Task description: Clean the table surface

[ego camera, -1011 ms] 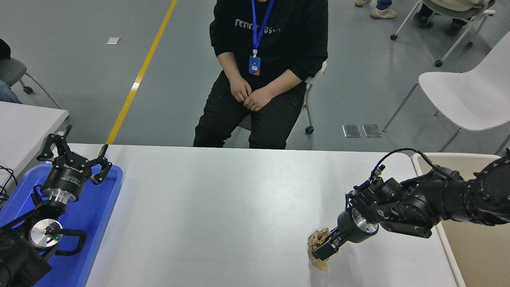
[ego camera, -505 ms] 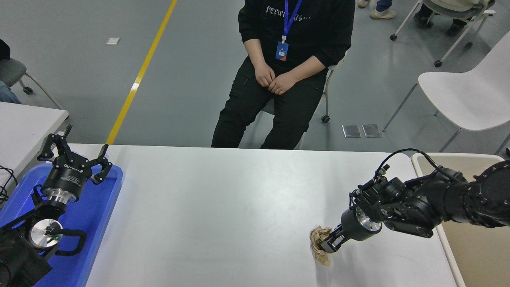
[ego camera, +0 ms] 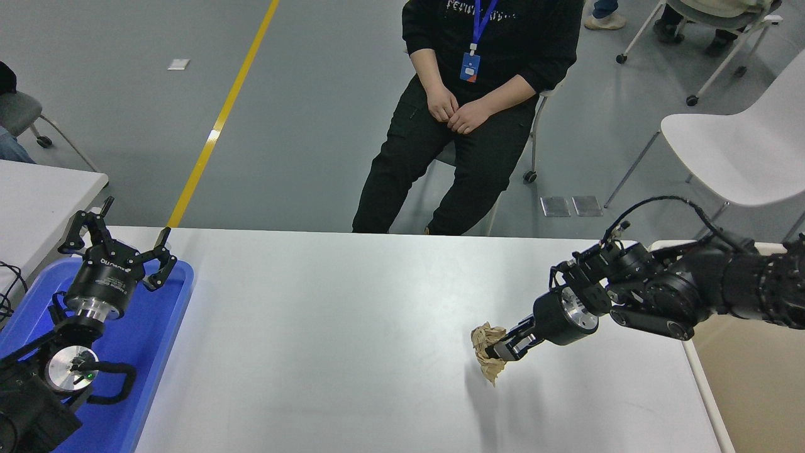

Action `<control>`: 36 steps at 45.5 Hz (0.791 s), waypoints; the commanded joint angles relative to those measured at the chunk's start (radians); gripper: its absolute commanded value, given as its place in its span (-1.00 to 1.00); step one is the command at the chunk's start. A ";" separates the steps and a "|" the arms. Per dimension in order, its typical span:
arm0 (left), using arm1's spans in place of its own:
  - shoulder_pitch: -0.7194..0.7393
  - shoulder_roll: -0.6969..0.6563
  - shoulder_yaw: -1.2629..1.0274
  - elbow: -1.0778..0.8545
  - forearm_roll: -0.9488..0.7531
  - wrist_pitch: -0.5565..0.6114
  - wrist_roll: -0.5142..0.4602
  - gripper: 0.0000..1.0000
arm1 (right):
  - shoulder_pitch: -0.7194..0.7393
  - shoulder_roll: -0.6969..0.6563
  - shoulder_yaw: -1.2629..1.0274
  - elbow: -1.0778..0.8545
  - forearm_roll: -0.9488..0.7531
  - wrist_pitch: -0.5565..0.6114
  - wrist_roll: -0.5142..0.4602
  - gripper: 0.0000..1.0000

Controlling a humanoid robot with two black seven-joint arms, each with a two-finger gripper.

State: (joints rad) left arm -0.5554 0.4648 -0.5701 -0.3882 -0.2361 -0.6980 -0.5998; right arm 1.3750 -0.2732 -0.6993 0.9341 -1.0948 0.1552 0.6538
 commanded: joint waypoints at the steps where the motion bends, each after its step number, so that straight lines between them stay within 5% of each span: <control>1: 0.000 0.000 -0.001 0.000 0.000 0.000 0.000 1.00 | 0.104 -0.047 0.116 0.112 0.141 0.003 0.036 -1.00; 36: 0.000 0.000 -0.001 0.000 0.000 0.000 0.002 1.00 | 0.127 -0.195 0.448 0.049 0.495 0.004 0.036 -1.00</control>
State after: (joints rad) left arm -0.5553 0.4644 -0.5696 -0.3881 -0.2361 -0.6980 -0.5998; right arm 1.5190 -0.4131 -0.3609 1.0186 -0.7195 0.1613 0.6894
